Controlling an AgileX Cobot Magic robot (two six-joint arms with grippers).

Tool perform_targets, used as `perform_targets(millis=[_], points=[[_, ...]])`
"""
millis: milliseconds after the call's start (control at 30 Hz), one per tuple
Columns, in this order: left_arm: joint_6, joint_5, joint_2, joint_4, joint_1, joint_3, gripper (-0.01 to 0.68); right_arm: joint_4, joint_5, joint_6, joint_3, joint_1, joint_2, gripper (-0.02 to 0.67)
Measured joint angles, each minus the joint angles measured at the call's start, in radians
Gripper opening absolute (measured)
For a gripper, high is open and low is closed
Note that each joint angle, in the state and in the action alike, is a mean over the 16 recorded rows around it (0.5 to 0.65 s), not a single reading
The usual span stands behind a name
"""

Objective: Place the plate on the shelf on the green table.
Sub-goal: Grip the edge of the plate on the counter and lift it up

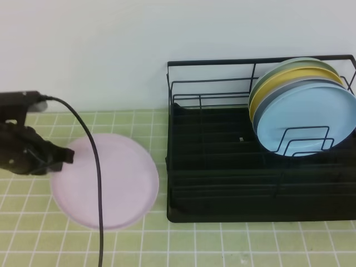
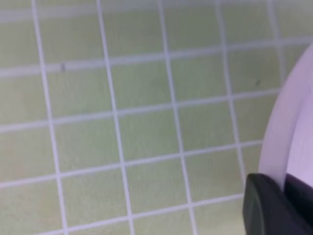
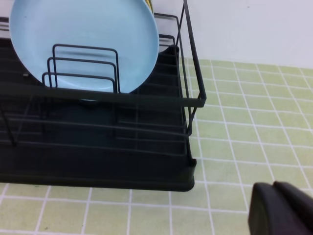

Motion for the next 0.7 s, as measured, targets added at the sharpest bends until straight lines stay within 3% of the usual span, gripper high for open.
perform_targets(millis=[200,333,500,700], points=[[0.02,-0.004,-0.149,-0.031,0.0,-0.001,0.003,0.03,-0.019,-0.001,0.0,0.0,0.0,-0.003],[0.087,-0.012,-0.257,-0.117,0.0,-0.001,0.003,0.152,-0.031,-0.039,-0.003,0.0,0.0,-0.003],[0.245,-0.02,-0.391,-0.314,-0.001,-0.001,0.003,0.472,-0.03,-0.208,-0.02,0.0,0.0,-0.002],[0.506,-0.001,-0.507,-0.638,-0.002,-0.001,0.003,1.026,0.021,-0.542,-0.06,0.0,0.0,0.025]])
